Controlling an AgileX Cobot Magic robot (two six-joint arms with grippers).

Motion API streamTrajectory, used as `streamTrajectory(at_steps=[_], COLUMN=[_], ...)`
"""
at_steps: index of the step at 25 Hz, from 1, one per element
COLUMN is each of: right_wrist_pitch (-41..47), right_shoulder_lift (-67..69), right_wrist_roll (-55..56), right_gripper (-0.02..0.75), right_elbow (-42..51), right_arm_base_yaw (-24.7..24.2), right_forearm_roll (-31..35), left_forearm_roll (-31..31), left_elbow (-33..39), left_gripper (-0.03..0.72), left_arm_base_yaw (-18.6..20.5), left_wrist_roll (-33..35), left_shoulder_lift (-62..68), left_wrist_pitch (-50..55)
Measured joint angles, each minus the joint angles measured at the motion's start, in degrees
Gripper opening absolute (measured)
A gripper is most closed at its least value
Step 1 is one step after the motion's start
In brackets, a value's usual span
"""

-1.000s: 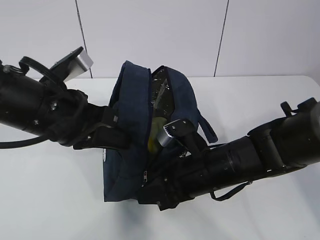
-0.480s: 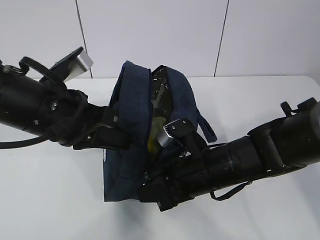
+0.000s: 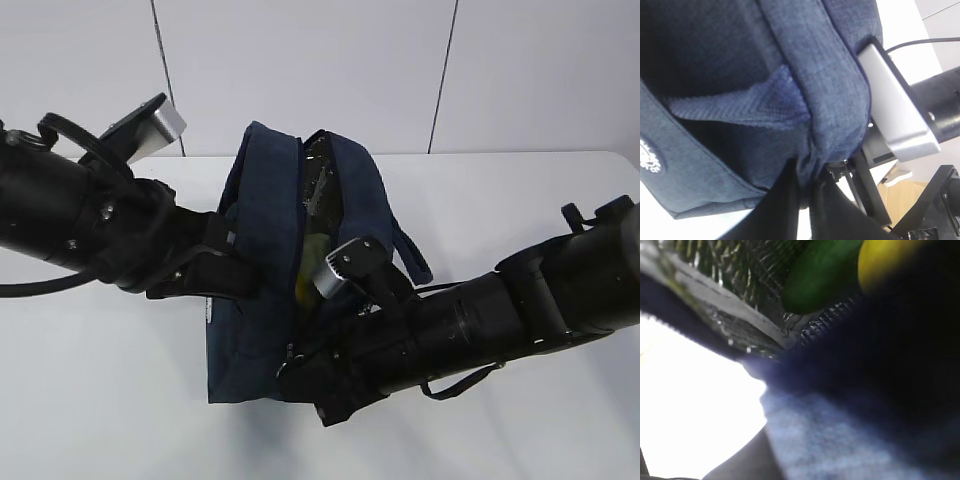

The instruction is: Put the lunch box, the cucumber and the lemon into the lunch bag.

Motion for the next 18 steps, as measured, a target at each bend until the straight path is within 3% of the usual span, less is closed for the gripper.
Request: streamTrajectory(at_steps=[13,16,18], right_wrist_pitch=[-0.37,-0.08,0.96], right_shoulder_lift=[0.00,0.00,0.00], right_wrist_roll=[0.00,0.00,0.00], right_gripper=[0.018,0.048,0.107], right_elbow=[0.00,0.00,0.00], right_arm_base_yaw=[0.00,0.00,0.00], right_forearm_roll=[0.12,0.12,0.12], left_forearm_roll=[-0.04,-0.04,-0.04], left_elbow=[0.00,0.00,0.00], left_gripper=[0.003,0.003,0.003], left_arm_base_yaw=[0.00,0.00,0.00], left_wrist_roll=[0.00,0.00,0.00], left_shoulder_lift=[0.00,0.00,0.00], left_wrist_pitch=[0.00,0.00,0.00])
